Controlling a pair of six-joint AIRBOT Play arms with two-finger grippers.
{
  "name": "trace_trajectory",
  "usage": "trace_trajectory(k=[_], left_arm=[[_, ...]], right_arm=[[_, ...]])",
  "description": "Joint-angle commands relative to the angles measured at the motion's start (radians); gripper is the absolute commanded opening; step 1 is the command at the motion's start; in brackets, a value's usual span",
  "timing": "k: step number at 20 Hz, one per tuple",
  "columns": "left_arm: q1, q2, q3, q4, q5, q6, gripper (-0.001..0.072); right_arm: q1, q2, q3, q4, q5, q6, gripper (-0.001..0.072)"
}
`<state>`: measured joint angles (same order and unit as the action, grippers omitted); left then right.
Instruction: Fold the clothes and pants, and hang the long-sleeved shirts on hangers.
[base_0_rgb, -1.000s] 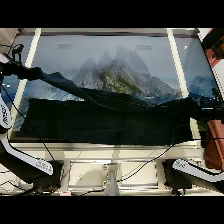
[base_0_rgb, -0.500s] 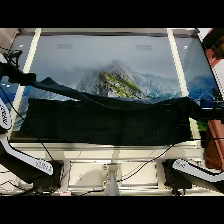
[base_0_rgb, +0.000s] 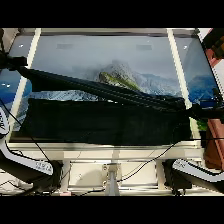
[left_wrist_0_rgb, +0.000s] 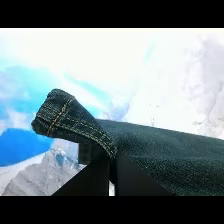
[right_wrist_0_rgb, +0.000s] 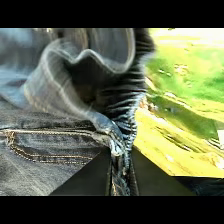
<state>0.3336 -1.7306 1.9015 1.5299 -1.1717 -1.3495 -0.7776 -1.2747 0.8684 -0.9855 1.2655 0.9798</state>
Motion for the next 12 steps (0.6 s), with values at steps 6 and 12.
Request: trace_trajectory(k=[6, 12], left_arm=[[-0.003, 0.015, 0.005, 0.007, 0.020, -0.005, 0.0022], [-0.033, 0.025, 0.005, -0.006, 0.323, -0.005, 0.0023]], right_arm=[[-0.001, 0.001, 0.001, -0.005, -0.005, 0.000, 0.0053], [-0.001, 0.001, 0.001, -0.004, -0.005, 0.000, 0.0053]])
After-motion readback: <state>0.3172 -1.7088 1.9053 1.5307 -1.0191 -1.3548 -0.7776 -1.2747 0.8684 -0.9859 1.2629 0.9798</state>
